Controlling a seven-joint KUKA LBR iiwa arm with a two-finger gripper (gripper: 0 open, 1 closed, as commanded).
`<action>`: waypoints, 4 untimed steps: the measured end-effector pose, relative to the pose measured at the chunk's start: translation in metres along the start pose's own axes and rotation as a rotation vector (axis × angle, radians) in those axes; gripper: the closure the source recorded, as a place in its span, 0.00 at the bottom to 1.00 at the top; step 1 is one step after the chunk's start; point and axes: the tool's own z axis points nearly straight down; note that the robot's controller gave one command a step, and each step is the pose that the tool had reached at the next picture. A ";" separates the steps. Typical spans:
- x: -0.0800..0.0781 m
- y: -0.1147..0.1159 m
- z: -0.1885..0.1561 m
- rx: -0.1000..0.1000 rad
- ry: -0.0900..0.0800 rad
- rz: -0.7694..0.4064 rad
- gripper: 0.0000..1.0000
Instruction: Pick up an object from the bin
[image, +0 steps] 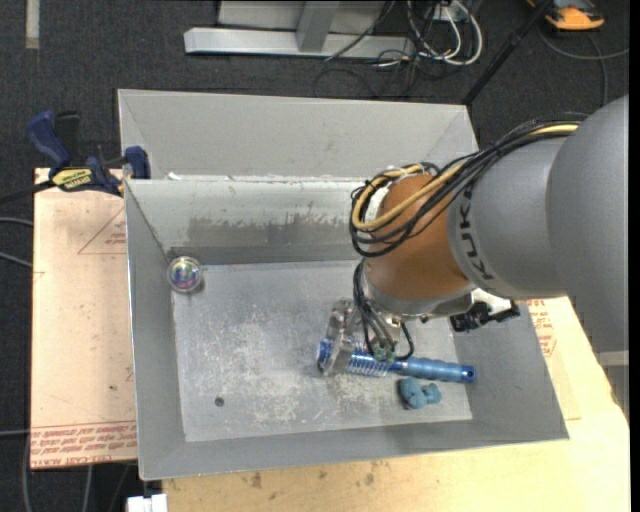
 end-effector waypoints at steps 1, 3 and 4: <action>0.055 0.015 -0.090 -0.002 -0.003 -0.036 1.00; 0.052 0.000 0.033 0.002 0.003 -0.136 0.00; 0.051 0.001 0.030 0.001 0.001 -0.136 1.00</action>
Offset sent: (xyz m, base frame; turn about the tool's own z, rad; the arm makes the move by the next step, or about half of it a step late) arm -0.0492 0.0264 0.0867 -0.0306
